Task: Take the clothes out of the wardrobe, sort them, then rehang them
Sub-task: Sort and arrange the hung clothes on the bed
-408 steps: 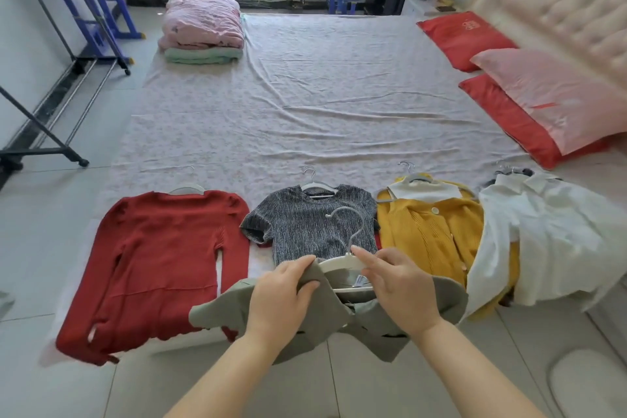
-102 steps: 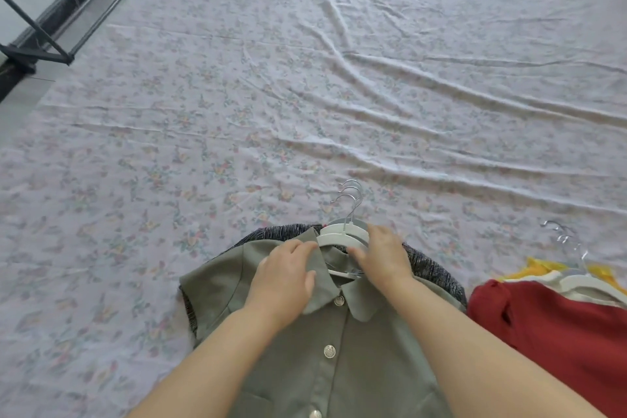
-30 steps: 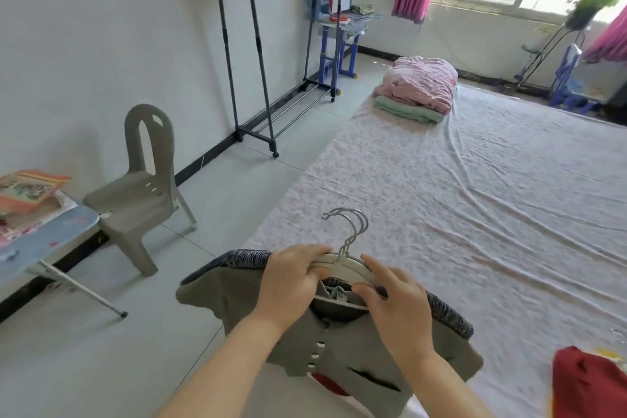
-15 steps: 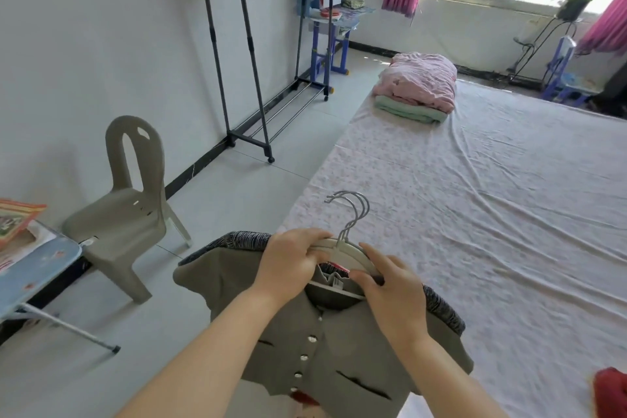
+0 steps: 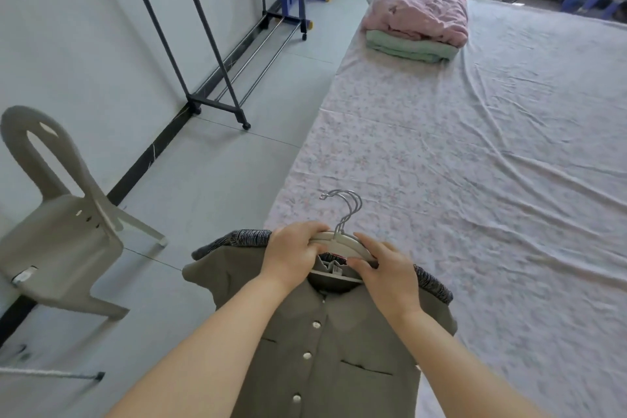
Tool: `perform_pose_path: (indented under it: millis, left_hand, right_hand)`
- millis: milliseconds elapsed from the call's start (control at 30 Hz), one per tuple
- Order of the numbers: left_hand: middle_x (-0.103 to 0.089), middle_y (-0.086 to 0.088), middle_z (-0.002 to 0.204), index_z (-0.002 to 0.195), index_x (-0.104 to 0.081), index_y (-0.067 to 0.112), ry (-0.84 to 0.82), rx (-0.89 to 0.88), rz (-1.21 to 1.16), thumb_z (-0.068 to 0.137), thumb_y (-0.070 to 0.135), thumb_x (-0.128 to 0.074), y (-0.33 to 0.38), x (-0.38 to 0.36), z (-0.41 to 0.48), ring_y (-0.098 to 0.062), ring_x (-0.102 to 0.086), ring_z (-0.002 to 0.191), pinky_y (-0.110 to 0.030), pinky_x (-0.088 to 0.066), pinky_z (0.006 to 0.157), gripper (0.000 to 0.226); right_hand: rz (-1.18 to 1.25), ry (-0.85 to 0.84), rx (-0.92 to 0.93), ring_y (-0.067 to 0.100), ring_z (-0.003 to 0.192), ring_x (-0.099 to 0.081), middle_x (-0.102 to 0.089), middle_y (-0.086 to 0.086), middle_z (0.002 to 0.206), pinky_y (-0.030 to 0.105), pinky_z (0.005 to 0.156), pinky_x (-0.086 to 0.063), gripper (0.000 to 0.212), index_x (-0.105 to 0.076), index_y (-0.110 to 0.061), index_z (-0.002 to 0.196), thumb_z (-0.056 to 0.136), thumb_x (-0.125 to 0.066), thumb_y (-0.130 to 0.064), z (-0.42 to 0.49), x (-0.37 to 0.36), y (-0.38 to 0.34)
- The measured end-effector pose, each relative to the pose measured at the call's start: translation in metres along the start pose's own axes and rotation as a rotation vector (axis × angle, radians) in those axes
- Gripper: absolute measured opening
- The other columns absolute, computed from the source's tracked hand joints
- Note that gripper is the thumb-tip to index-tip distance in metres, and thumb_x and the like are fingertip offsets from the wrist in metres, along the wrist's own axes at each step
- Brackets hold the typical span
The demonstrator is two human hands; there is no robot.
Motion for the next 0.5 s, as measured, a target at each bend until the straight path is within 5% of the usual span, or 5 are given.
perform_pose_path:
  millis: [267,500]
  left_hand:
    - [-0.068,-0.002,0.106,0.11,-0.065,0.018,-0.088,0.032,0.056,0.083,0.013,-0.063,-0.052,-0.058,0.059,-0.021,-0.058,0.103,-0.034,-0.04,0.093,0.028]
    - [-0.054,-0.002,0.127,0.128,-0.052,0.019,-0.205,0.094,0.194,0.09,0.019,-0.055,-0.089,-0.087,0.083,-0.022,-0.046,0.121,-0.036,-0.034,0.102,0.038]
  right_hand:
    - [-0.102,-0.031,-0.127,0.018,0.094,-0.058,-0.063,-0.002,0.106,0.028,0.085,-0.041,0.04,-0.059,-0.028,0.122,0.083,-0.067,-0.029,0.054,-0.055,0.056]
    - [-0.215,-0.181,-0.241,0.021,0.115,-0.052,-0.05,0.001,0.131,0.032,0.097,-0.038,0.046,-0.046,-0.024,0.134,0.09,-0.056,-0.026,0.055,-0.102,0.087]
Point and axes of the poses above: each hand's wrist, its own z-axis towards the middle knuckle, its own x-axis out of the back of the hand, y = z × x, the point moved 6 cm from there along z, towards the middle knuckle
